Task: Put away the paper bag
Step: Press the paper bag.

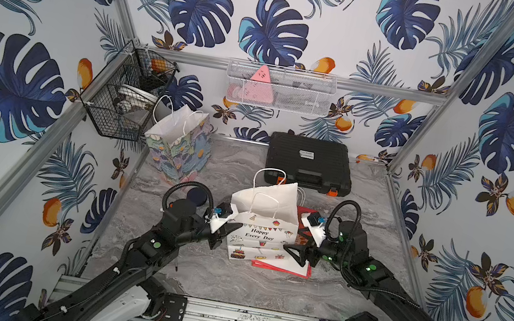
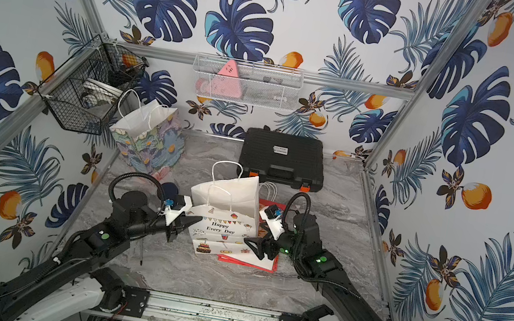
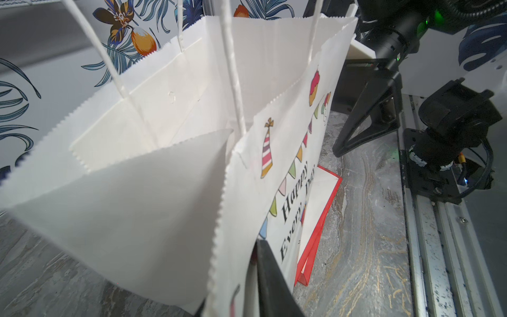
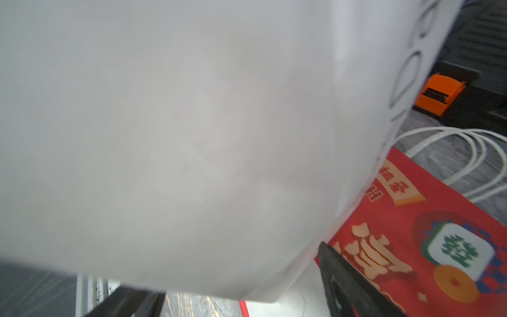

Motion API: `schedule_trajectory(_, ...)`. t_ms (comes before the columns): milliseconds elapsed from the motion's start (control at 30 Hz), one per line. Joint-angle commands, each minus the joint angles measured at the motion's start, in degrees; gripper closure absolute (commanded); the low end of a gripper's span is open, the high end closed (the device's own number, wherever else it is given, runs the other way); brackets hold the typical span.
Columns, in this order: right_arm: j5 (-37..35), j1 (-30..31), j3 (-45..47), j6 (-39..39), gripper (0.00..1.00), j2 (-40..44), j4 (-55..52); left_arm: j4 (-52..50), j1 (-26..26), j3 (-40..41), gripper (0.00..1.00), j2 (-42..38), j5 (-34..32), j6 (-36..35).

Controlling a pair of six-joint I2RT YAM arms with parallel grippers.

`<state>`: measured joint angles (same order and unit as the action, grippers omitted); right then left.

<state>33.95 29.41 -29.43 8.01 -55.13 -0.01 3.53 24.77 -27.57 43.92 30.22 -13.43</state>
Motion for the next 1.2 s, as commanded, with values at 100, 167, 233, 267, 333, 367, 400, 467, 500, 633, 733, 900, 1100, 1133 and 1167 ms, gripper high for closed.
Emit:
schedule_trajectory(100, 7.5, 1.5, 2.5, 1.8, 0.11, -0.3, 15.6, 3.6, -0.2, 0.8, 0.86, 0.0, -0.7, 0.5)
schedule_trajectory(167, 3.0, 1.5, 4.8, 0.9, 0.09, 2.5, 17.7, 4.4, -0.2, 1.2, 0.87, -0.2, -1.4, 0.6)
schedule_trajectory(233, -5.6, 1.5, 6.7, -1.3, 0.07, 6.0, 17.7, 4.4, -0.3, 1.4, 0.88, -0.5, -1.9, 0.3)
schedule_trajectory(267, -10.8, 1.5, 7.0, -2.7, 0.07, 7.7, 15.7, 4.3, -0.3, 1.3, 0.88, -0.5, -2.0, 0.1)
schedule_trajectory(333, -16.0, 1.5, 6.1, -5.5, 0.08, 9.8, 9.4, 4.0, -0.4, 1.3, 0.89, -0.8, -2.0, -0.1)
schedule_trajectory(367, -15.8, 1.5, 5.7, -7.3, 0.08, 10.2, 6.4, 4.0, -0.4, 1.3, 0.89, -0.8, -1.9, -0.2)
schedule_trajectory(400, -14.6, 1.6, 5.7, -9.8, 0.08, 10.2, 4.8, 4.3, -0.4, 1.3, 0.89, -0.9, -2.0, -0.1)
schedule_trajectory(467, -12.1, 1.6, 6.5, -15.6, 0.09, 8.8, 4.7, 4.9, -0.4, 1.5, 0.89, -0.8, -2.2, 0.2)
schedule_trajectory(500, -10.8, 1.6, 7.3, -18.0, 0.09, 7.5, 5.3, 5.3, -0.5, 1.6, 0.89, -0.6, -2.3, 0.4)
schedule_trajectory(633, -10.1, 2.1, 8.6, -21.5, 0.11, 0.8, 9.7, 6.0, -0.5, 1.8, 0.89, -0.2, -2.0, 1.0)
schedule_trajectory(733, -2.3, 2.6, 8.8, -19.1, 0.12, -3.5, 16.5, 6.1, -0.5, 1.9, 0.89, 0.0, -1.8, 1.0)
schedule_trajectory(900, 8.5, 3.1, 10.2, -15.5, 0.11, -5.7, 29.2, 7.1, -0.5, 1.8, 0.92, 0.9, -1.2, 1.3)
schedule_trajectory(1100, 1.0, 3.2, 12.1, -12.8, 0.08, 5.5, 28.6, 7.3, -0.6, 1.9, 0.92, 1.3, -1.2, 0.8)
schedule_trajectory(1133, -3.2, 3.0, 11.8, -11.5, 0.07, 8.2, 26.0, 7.0, -0.6, 1.8, 0.92, 1.3, -1.2, 0.5)
schedule_trajectory(1167, -8.3, 3.0, 11.2, -9.8, 0.06, 11.0, 22.6, 6.8, -0.6, 1.7, 0.92, 1.3, -1.1, 0.3)
